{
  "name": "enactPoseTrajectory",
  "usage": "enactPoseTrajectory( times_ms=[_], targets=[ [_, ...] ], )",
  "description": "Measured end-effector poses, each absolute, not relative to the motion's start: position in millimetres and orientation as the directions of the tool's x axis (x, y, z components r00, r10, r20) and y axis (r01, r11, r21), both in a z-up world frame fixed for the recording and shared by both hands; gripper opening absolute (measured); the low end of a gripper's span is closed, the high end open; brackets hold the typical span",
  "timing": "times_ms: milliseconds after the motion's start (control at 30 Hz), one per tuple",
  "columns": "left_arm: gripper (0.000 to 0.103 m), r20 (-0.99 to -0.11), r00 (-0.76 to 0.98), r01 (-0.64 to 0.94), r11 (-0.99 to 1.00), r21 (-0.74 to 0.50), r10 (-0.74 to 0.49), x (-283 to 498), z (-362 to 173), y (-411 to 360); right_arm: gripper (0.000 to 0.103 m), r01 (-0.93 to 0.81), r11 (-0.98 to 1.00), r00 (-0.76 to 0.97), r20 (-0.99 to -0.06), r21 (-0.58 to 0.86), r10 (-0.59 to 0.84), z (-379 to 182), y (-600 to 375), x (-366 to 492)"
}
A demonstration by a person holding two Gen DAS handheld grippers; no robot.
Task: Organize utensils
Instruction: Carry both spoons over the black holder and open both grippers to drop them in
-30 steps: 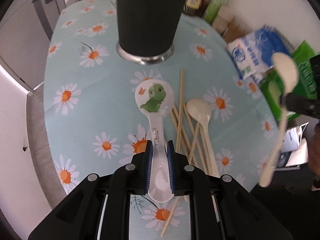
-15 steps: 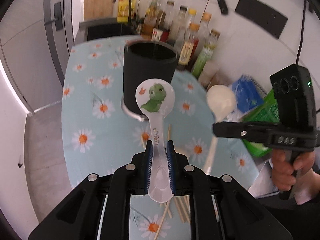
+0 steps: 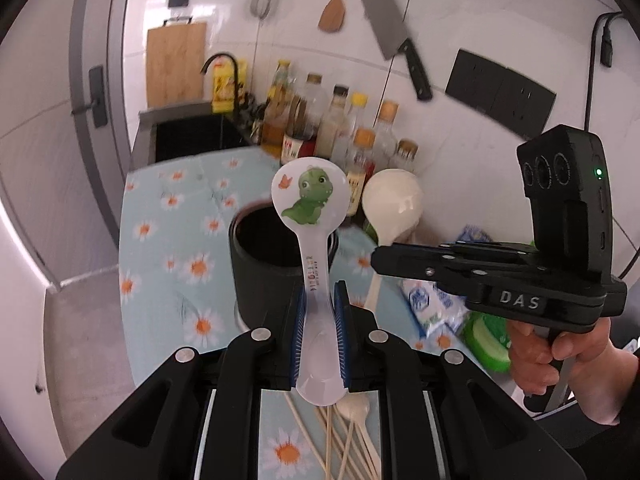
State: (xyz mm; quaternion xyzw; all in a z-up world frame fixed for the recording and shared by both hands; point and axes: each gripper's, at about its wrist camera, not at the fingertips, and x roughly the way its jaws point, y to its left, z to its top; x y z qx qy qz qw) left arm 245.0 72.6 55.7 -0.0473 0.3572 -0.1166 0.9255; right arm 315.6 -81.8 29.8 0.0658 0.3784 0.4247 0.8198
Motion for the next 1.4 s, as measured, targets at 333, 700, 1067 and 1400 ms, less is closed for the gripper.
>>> enactPoseTrajectory(
  times_ms=[333, 700, 1067, 1400],
  targets=[
    [0.013, -0.581, 0.767, 0.204, 0.962, -0.181, -0.272, 290.0, 81.3, 79.9, 0.006, -0.638, 0.669, 0.451, -0.519, 0.382, 0.726, 66.5, -73.6, 354.3],
    [0.013, -0.526, 0.797, 0.19, 0.95, -0.248, -0.297, 330.4, 77.9, 94.2, 0.006, -0.613, 0.699, 0.508, -0.495, 0.368, 0.705, 71.7, -62.0, 385.8],
    [0.014, -0.609, 0.75, 0.152, 0.963, -0.223, -0.259, 355.3, 29.5, 88.8, 0.006, -0.588, 0.715, 0.465, -0.565, 0.378, 0.682, 32.6, -48.9, 398.8],
    [0.016, -0.68, 0.685, 0.123, 0.962, -0.245, -0.26, 355.0, 5.8, 88.8, 0.015, -0.559, 0.715, 0.416, -0.603, 0.42, 0.68, 11.0, -46.9, 402.5]
  ],
)
